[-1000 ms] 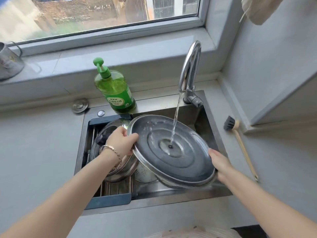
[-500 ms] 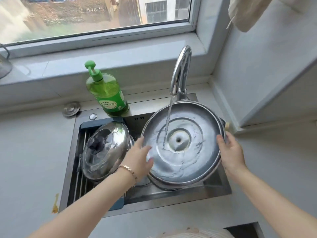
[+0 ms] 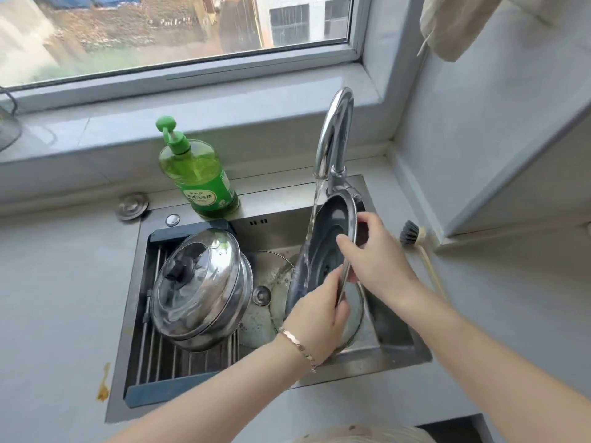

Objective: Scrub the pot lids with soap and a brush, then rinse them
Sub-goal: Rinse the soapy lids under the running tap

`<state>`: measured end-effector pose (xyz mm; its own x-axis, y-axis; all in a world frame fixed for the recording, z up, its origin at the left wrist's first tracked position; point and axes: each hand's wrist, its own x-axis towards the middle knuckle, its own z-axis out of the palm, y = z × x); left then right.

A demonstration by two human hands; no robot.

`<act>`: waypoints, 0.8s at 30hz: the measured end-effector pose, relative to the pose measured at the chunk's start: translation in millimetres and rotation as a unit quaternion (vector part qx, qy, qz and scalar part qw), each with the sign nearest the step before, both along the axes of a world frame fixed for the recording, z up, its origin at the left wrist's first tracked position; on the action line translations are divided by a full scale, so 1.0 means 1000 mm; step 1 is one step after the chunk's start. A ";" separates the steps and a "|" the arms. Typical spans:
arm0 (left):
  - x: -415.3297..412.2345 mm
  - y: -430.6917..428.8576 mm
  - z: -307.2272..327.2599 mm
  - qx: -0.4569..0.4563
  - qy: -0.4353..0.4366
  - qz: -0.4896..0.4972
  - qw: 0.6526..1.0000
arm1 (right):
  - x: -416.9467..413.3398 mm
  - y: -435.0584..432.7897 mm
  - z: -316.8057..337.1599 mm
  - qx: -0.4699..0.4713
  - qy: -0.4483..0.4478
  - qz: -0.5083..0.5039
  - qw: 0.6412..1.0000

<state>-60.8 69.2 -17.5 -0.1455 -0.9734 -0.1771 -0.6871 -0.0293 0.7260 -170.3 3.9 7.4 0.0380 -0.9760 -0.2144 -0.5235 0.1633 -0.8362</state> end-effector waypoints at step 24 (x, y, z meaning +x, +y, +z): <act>0.082 -0.038 -0.047 0.287 0.414 0.485 0.715 | -0.064 -0.024 -0.095 0.124 -0.093 -0.322 0.934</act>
<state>21.5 31.3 -64.2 0.2628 -0.4897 -0.8314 0.5159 -0.6568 0.5500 -234.4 -19.9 -87.6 -0.4811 -0.7298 -0.4857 -0.0983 0.5955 -0.7973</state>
